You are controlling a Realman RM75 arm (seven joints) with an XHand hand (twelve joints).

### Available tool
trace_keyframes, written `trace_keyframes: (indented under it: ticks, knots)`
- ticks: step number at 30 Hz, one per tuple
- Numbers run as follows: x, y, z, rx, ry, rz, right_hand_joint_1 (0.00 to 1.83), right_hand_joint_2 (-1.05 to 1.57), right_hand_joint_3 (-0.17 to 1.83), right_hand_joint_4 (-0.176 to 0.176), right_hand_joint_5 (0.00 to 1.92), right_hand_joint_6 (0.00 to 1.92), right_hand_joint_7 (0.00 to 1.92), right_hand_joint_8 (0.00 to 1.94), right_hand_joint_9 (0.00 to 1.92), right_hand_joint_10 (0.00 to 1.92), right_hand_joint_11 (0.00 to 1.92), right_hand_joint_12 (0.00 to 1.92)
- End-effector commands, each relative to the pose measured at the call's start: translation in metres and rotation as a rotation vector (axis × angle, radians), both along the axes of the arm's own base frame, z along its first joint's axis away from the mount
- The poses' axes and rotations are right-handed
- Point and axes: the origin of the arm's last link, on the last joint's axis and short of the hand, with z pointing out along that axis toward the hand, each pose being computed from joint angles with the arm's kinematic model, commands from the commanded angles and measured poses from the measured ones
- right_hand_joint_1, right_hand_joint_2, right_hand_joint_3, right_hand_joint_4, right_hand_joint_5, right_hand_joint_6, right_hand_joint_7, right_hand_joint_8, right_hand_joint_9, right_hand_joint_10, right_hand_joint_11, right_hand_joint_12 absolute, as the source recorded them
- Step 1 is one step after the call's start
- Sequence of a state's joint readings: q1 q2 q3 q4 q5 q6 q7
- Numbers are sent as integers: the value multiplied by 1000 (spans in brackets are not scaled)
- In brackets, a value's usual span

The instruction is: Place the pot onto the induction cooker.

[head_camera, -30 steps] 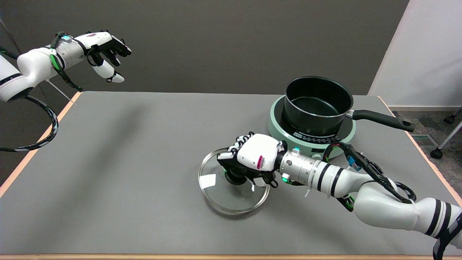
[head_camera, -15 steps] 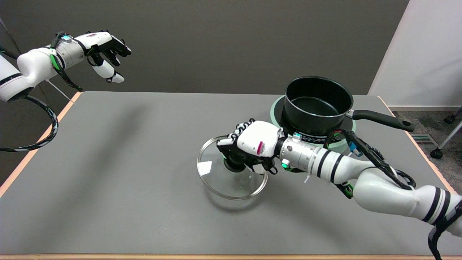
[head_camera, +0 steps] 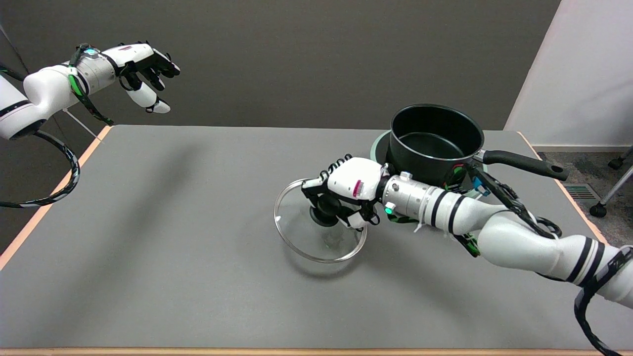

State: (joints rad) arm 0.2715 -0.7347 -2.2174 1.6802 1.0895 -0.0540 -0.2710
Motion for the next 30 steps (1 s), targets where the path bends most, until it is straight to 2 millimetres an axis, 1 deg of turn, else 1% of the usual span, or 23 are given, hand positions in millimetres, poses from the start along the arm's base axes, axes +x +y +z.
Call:
trace_keyframes:
  ticks: [1, 4, 11, 18, 21, 22, 25, 30]
  knots:
    - [17, -24, 11, -49, -148, -94, 1320, 880, 862, 176, 483, 1745, 711, 1739, 680, 1908, 540, 1701]
    - [17, -25, 10, -41, -134, -103, 1321, 876, 865, 176, 486, 1746, 715, 1734, 686, 1909, 546, 1710]
    - [5, -23, 4, -20, -97, -129, 1322, 872, 870, 176, 484, 1749, 719, 1732, 691, 1913, 540, 1731]
    - [6, -18, -3, 4, -101, -128, 1329, 849, 890, 176, 492, 1741, 740, 1709, 708, 1913, 538, 1742]
    - [3, -16, -3, 6, -96, -134, 1330, 844, 898, 176, 493, 1741, 743, 1709, 715, 1915, 537, 1742]
    - [1, -16, -3, 6, -87, -135, 1339, 807, 945, 176, 470, 1759, 770, 1695, 713, 1915, 527, 1742]
    - [-2, -14, -3, 14, -55, -128, 1341, 789, 977, 176, 476, 1758, 783, 1695, 721, 1918, 548, 1746]
    - [-3, -12, -6, 30, -18, -117, 1343, 781, 982, 176, 488, 1755, 790, 1686, 729, 1915, 589, 1743]
